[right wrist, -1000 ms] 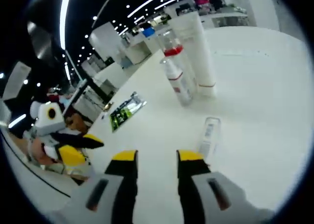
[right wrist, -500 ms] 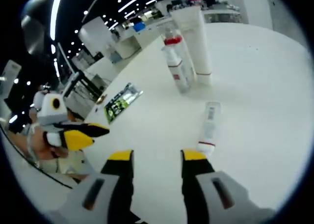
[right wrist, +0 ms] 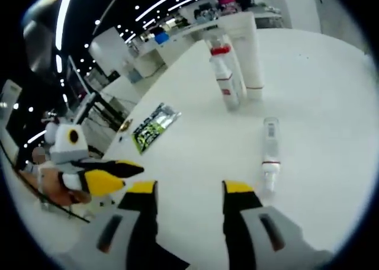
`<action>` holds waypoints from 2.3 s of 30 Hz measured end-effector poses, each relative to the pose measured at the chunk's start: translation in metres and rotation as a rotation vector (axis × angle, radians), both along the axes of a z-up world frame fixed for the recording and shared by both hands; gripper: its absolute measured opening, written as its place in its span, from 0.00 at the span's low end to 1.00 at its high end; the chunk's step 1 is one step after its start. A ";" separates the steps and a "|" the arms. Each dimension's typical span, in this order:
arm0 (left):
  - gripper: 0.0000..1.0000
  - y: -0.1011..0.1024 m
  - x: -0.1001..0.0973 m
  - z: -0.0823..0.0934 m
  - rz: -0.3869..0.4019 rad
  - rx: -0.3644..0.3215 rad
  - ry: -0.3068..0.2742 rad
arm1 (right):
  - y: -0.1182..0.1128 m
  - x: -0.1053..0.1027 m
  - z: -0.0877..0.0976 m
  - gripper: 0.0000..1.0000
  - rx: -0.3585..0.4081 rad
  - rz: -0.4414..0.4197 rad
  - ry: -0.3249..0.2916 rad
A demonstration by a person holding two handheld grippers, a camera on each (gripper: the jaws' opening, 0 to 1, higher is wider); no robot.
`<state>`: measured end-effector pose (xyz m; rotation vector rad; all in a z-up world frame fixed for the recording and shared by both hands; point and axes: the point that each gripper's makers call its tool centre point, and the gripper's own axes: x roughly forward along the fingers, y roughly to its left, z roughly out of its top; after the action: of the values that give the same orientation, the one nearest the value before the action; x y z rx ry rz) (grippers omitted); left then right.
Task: Arrange the skincare products in the storage area until every visible bottle or jar stands upright without overlapping.
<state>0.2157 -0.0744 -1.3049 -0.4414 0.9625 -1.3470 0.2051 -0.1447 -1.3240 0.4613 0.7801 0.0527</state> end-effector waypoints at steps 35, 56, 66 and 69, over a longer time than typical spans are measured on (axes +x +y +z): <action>0.32 0.017 0.014 0.020 0.028 0.064 -0.112 | -0.028 0.006 -0.003 0.45 -0.028 -0.076 -0.105; 0.32 0.021 0.034 0.025 0.040 0.096 -0.151 | -0.087 -0.006 -0.045 0.50 -0.134 -0.217 0.044; 0.32 0.017 0.040 0.026 0.037 0.092 -0.153 | -0.092 -0.002 -0.062 0.42 -0.181 -0.189 0.105; 0.32 0.016 0.041 0.026 0.038 0.090 -0.151 | -0.092 0.000 -0.066 0.38 -0.201 -0.161 0.124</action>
<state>0.2569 -0.0582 -1.2787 -0.2840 0.8815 -1.2787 0.2047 -0.2367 -1.3898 0.3370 0.8573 -0.2048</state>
